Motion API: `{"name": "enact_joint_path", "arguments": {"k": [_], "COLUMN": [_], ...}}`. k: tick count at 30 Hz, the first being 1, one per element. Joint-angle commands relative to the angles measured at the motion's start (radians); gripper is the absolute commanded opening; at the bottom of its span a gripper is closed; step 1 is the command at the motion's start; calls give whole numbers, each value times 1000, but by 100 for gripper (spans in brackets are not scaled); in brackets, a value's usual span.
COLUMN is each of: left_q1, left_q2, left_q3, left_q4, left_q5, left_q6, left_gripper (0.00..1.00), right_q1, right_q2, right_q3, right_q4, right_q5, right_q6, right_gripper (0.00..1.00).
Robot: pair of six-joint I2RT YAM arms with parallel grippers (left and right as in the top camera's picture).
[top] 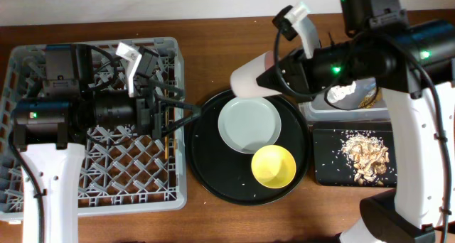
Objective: Sort waste into correct bins and load items into the dishwasher rack
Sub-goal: 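Lift the pink cup with the right gripper and pass it toward the left gripper, then take the pink cup with the left gripper and release the right gripper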
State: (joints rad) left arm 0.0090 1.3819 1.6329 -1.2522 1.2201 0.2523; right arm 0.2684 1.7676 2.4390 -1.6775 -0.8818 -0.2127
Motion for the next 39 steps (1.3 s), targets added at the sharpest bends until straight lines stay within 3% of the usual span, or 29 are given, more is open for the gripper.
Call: {"name": "enact_joint_path", "arguments": {"k": [1, 5, 15, 17, 23, 24, 30, 33, 39], "left_q1": [-6, -35, -153, -153, -153, -153, -153, -153, -153], "left_q2": [-1, 0, -1, -1, -1, -1, -1, -2, -4], "left_q3": [-3, -3, -3, -3, -3, -3, -3, -3, -3], "left_q4": [19, 33, 143, 146, 145, 144, 127, 111, 111], "left_q5": [159, 108, 135, 163, 164, 164, 164, 164, 164], "left_q6": [94, 94, 65, 63, 63, 63, 63, 63, 63], "left_gripper": [99, 99, 95, 89, 54, 53, 54, 65, 66], "right_q1": [2, 2, 102, 126, 131, 130, 129, 129, 129], "right_q2": [0, 0, 0, 0, 0, 0, 0, 0, 0], "right_q3": [12, 12, 12, 12, 12, 12, 12, 12, 12], "right_q4": [-14, -18, -21, -16, -9, -2, 61, 82, 84], "right_q5": [-196, -350, -323, -311, -310, -310, -311, -311, -311], "right_q6": [-87, -124, -132, -133, -151, -154, -153, -153, -154], "right_gripper": [4, 4, 4, 4, 4, 4, 4, 4, 4]}}
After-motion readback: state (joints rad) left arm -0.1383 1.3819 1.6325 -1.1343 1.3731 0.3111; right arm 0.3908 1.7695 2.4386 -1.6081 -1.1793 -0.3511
